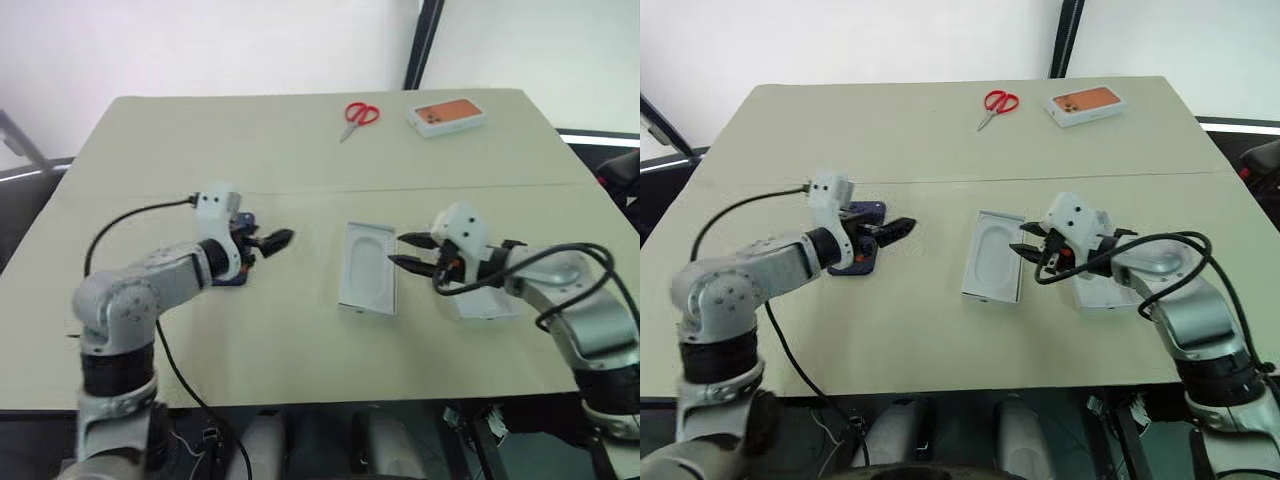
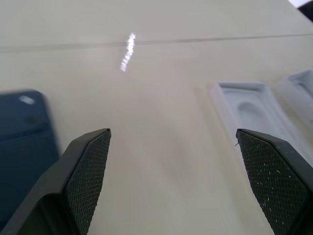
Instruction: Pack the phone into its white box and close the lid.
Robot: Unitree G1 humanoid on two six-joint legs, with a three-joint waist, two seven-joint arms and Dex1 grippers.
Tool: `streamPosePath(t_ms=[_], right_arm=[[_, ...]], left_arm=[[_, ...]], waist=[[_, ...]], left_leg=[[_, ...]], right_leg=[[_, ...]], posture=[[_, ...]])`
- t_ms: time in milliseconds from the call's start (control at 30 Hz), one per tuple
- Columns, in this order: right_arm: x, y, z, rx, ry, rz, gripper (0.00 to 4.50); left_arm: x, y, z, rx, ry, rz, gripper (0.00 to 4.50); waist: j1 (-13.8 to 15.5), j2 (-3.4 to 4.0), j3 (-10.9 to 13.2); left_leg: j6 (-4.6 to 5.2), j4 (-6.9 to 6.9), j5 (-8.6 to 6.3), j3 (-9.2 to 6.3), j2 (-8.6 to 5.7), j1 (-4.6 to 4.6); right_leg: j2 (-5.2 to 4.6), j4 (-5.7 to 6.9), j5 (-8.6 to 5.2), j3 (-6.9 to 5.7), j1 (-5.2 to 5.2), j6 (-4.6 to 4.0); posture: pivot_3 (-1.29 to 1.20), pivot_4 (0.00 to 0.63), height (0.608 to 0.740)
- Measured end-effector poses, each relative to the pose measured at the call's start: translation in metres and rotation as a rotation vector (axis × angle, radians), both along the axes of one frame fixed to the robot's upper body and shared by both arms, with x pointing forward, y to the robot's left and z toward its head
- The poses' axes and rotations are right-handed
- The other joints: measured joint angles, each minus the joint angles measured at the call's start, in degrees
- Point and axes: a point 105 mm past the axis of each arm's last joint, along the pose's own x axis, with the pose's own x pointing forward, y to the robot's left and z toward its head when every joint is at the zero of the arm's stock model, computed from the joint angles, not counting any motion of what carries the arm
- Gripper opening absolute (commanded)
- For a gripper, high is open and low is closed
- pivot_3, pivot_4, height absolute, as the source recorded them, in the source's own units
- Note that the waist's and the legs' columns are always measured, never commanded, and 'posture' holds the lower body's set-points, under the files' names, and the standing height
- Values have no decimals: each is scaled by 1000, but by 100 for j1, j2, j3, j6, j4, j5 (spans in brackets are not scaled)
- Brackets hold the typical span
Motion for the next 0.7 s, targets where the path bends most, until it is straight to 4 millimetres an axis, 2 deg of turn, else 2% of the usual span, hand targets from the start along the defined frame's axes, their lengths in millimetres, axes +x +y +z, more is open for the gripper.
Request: streamPosePath(t_ms=[33,67,200,400,700], right_arm=[[3,5,-2,-13,4,2,174],[7,9,-4,-18,6,-9,32],[28,9,-20,-75,28,-120,32],[42,10,-39,-145,75,-198,32],[51,20,-46,-149,77,-216,32]], left_arm=[[-3,1,-3,53,-35,-38,4324],[-7,3,-9,103,-61,-82,4324],[-31,2,-29,161,-106,-278,4324],[-56,6,-35,152,-127,-441,4324],[-65,11,-35,144,-123,-491,4324]], waist=[[4,0,0],[-7,0,0],[-28,4,2],[-52,6,3],[-55,6,3]], left_leg=[[2,1,-1,1,0,-1],[3,0,-2,4,0,0],[10,-5,-6,3,4,-6],[35,-8,-20,0,10,-5],[39,-11,-22,1,10,-3]], right_leg=[[-1,-3,0,1,0,-1],[-1,-5,-1,3,-1,-2],[-5,-6,-1,3,-8,-3],[-2,-4,-1,3,-10,-3],[1,-2,0,0,-11,-1]], posture=[[0,150,740],[0,150,740],[0,150,740],[0,150,740],[0,150,740]])
